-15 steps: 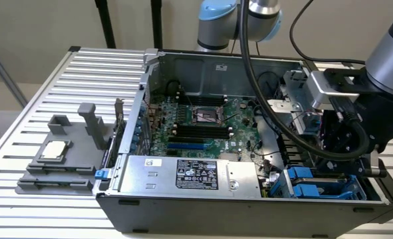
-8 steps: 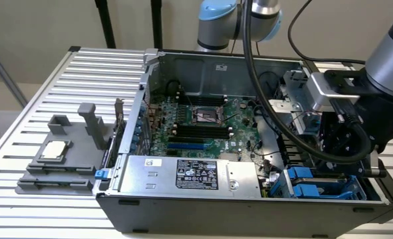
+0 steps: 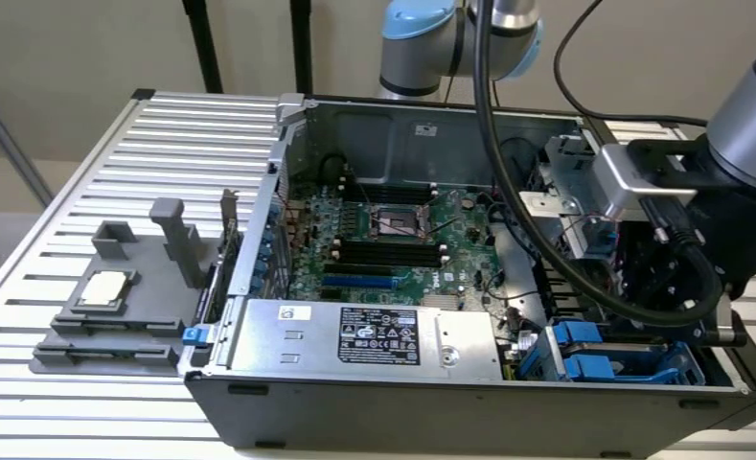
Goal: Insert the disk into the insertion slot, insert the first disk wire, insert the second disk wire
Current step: 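Insert the second disk wire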
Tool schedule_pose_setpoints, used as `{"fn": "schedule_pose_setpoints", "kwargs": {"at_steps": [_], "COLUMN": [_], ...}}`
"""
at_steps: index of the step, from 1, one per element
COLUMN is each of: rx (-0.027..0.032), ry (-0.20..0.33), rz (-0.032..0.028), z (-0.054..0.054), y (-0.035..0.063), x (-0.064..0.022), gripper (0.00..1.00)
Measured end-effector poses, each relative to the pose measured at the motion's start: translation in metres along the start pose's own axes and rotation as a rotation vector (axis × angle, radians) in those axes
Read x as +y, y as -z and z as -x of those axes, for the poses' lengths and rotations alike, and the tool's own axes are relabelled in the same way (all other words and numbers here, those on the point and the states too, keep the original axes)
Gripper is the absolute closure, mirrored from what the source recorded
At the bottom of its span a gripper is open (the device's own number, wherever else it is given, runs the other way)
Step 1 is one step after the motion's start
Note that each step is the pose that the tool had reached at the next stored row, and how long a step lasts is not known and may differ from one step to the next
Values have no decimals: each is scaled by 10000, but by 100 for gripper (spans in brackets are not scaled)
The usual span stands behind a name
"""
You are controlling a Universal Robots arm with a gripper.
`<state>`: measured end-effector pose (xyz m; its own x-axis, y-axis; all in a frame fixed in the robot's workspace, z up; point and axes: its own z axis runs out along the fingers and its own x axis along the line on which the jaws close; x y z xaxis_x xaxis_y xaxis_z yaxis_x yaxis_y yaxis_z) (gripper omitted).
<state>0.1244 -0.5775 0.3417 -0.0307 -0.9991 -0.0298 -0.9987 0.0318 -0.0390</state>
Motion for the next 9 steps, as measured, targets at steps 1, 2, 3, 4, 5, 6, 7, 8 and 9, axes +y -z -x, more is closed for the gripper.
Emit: {"fn": "schedule_pose_setpoints", "kwargs": {"at_steps": [1, 2, 3, 4, 5, 6, 7, 8, 9], "rx": [-13, -25, -37, -46, -55, -58, -58, -60, -61], "ry": [8, 16, 23, 30, 37, 44, 51, 57, 60], "rz": [1, 2, 2, 3, 4, 4, 4, 4, 5], "z": [-4, -8, -11, -14, -16, -19, -21, -22, -22], "y": [-5, -10, -17, -22, -28, -34, -37, -39, -40], "x": [0, 0, 0, 0, 1, 1, 1, 1, 1], "gripper": [84, 84, 84, 84, 84, 84, 84, 84, 84]}}
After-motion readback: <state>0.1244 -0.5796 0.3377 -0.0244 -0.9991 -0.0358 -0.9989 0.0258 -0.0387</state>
